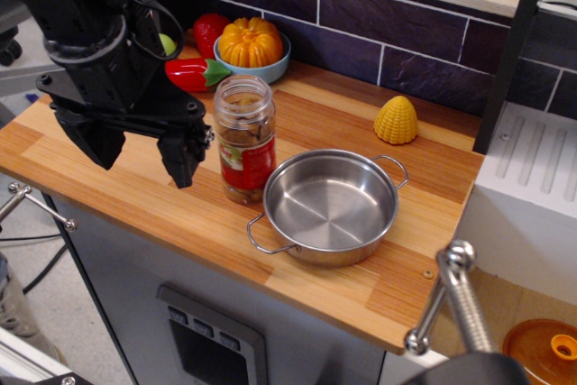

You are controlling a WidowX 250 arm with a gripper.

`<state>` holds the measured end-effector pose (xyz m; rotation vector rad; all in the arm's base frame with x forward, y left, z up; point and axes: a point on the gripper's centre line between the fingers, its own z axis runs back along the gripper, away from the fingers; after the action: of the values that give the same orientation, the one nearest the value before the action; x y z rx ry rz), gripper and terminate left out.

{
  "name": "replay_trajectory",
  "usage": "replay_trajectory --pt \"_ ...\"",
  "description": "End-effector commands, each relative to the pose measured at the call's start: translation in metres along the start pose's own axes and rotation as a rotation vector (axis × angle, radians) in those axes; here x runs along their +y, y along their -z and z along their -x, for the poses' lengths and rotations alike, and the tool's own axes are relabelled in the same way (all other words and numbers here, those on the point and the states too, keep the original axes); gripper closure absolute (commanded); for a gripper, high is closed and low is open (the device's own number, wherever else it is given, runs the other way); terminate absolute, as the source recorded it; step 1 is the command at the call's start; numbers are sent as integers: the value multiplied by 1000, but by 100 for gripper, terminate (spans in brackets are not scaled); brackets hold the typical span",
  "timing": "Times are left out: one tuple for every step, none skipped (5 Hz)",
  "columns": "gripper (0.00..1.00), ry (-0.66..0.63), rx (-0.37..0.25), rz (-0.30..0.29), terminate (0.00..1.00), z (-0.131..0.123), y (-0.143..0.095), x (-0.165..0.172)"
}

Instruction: Pour almonds in pot

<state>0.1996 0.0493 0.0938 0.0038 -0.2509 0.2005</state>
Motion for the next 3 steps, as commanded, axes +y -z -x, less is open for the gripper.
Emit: replay_trajectory --pt "0 0 0 0 0 0 0 0" --pt "0 -77 38 99 0 0 -16 -5" --pt "0 -291 116 176 0 -18 -32 -1"
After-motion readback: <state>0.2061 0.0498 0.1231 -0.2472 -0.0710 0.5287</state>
